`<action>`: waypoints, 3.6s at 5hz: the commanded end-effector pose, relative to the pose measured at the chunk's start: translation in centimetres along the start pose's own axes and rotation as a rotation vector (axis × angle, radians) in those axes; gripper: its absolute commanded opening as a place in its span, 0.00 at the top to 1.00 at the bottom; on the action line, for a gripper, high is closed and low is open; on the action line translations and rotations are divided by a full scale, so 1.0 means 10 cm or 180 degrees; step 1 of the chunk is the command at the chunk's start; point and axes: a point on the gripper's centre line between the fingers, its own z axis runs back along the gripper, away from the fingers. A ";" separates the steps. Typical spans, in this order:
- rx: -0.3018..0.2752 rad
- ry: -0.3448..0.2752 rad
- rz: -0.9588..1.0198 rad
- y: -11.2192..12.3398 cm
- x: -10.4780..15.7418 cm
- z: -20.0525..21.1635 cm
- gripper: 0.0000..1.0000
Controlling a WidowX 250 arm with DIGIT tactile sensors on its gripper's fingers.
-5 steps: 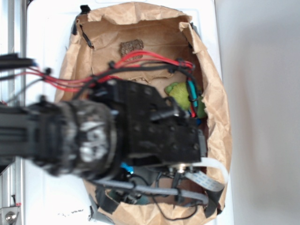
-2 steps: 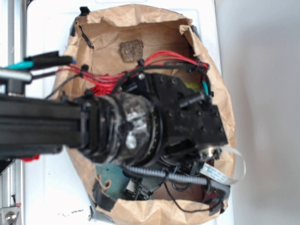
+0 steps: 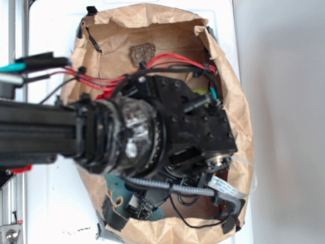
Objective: Grab the blue cloth.
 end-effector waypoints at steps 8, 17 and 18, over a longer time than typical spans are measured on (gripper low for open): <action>0.0103 -0.0018 -0.0397 -0.39 -0.10 -0.20 1.00; 0.1550 -0.0759 0.1238 0.03 -0.12 1.11 1.00; 0.1604 -0.0745 0.1396 0.02 -0.10 1.20 1.00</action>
